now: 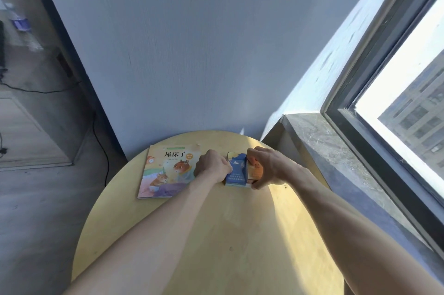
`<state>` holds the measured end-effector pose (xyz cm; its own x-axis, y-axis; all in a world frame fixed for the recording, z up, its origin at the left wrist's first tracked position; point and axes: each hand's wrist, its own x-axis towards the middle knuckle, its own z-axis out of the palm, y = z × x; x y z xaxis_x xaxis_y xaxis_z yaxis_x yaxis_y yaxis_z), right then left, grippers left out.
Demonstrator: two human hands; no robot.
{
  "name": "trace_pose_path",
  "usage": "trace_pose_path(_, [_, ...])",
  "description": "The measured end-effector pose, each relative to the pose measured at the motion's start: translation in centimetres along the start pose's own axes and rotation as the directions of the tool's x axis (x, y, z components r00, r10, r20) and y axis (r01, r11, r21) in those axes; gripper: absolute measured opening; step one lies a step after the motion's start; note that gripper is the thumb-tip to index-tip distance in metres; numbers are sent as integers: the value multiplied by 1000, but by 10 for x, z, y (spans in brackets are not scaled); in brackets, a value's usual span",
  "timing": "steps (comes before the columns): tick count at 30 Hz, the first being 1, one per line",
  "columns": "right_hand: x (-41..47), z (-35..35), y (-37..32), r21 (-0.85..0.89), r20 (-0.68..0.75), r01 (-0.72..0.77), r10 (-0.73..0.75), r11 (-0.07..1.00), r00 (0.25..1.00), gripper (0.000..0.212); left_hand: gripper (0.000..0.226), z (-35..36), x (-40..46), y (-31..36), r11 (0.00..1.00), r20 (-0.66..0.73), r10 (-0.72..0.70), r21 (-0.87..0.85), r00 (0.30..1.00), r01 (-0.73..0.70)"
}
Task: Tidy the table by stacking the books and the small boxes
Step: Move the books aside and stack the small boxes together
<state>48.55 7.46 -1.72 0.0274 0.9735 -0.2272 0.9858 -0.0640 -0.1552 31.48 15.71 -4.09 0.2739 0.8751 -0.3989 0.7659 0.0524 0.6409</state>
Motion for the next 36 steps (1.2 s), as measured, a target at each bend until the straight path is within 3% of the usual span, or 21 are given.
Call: trace_pose_path(36, [10,-1,5,-39,6,40,-40,998,999,69,18,5,6,-5,998,-72,64,7,995,-64])
